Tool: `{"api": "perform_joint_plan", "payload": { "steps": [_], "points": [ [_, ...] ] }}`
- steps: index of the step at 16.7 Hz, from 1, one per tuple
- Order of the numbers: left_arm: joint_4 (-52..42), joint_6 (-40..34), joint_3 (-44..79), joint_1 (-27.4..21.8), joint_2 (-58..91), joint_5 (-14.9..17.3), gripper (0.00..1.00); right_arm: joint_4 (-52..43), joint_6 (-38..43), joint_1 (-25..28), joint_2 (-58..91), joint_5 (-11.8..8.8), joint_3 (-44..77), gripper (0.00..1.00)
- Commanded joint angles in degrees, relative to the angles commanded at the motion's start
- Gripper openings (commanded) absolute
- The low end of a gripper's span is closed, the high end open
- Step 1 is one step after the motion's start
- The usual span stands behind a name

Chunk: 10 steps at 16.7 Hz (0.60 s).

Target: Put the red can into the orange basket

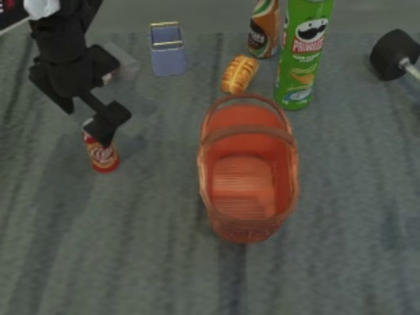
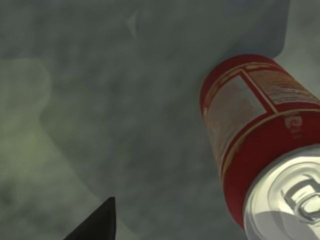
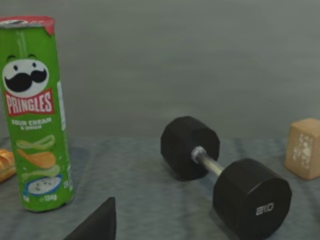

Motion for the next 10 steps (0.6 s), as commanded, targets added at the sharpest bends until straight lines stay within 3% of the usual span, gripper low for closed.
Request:
{"api": "perform_joint_plan", "payload": {
  "steps": [5, 10],
  "points": [
    [0.33, -0.02, -0.34, 0.27, -0.05, -0.01, 1.0, 0.0, 0.0, 0.0, 0.0, 0.0, 0.0, 1.0],
    [7.42, 0.09, -5.52, 0.08, 1.75, 0.02, 1.0, 0.0, 0.0, 0.0, 0.0, 0.0, 0.0, 1.0]
  ]
}}
